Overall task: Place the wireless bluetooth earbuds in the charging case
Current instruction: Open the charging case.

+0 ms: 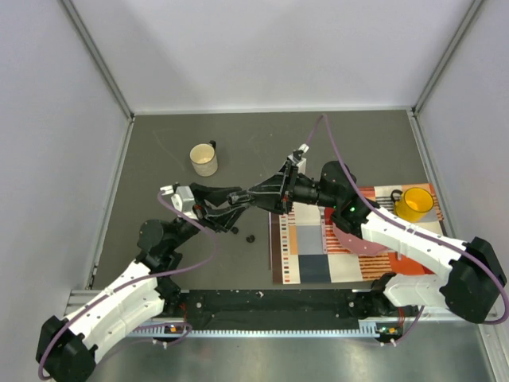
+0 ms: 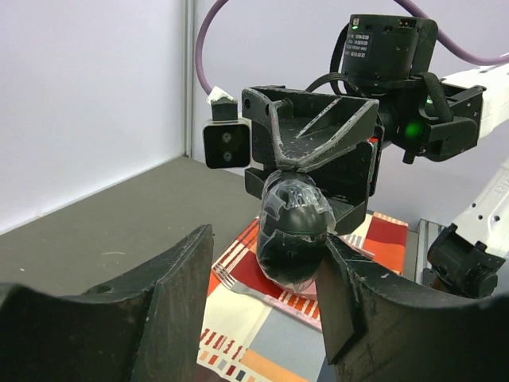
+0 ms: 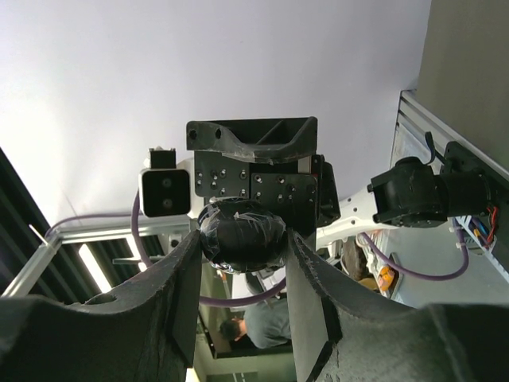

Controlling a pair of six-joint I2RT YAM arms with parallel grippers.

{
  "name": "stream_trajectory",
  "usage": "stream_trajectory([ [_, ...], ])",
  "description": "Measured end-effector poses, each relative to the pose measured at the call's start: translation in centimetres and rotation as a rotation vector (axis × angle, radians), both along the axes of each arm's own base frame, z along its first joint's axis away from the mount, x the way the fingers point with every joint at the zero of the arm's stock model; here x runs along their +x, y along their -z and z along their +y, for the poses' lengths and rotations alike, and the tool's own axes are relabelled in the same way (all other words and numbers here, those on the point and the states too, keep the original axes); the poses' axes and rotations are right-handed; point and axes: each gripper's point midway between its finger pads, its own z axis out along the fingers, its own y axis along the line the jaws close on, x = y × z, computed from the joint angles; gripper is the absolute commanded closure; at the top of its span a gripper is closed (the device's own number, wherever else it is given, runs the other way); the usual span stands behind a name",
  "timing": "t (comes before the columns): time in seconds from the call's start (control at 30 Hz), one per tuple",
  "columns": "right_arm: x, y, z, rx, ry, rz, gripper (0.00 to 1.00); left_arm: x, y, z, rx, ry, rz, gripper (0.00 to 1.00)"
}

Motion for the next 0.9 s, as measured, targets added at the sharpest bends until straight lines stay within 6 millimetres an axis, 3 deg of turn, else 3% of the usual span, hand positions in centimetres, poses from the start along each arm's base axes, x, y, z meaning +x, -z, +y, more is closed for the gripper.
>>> stream_trajectory([
  [0.13, 0.12, -0.02, 0.0, 0.001, 0.005, 0.0, 1.0, 0.03, 0.01, -0.14, -0.001, 0.006, -0.001, 0.56],
  [0.2, 0.25, 0.01, 0.01, 0.001, 0.011, 0.002, 1.0, -0.05, -0.01, -0.22, -0.002, 0.013, 0.0, 0.56],
  [0.43, 0.21, 0.12, 0.08, -0.001, 0.007, 0.008, 1.0, 0.11, -0.04, -0.26, -0.008, 0.008, 0.003, 0.42],
  [0.53, 0.1, 0.11, 0.08, 0.0, 0.001, 0.009, 1.0, 0.12, -0.14, -0.22, -0.012, 0.007, 0.003, 0.49],
  [0.8, 0.44, 0.29, 0.12, 0.0, 0.016, 0.014, 1.0, -0.34, -0.07, -0.51, -0.009, 0.035, 0.005, 0.84],
  [0.9, 0.44, 0.43, 0.11, -0.005, 0.017, 0.012, 0.89, -0.33, -0.01, -0.53, -0.008, 0.036, 0.007, 0.92],
])
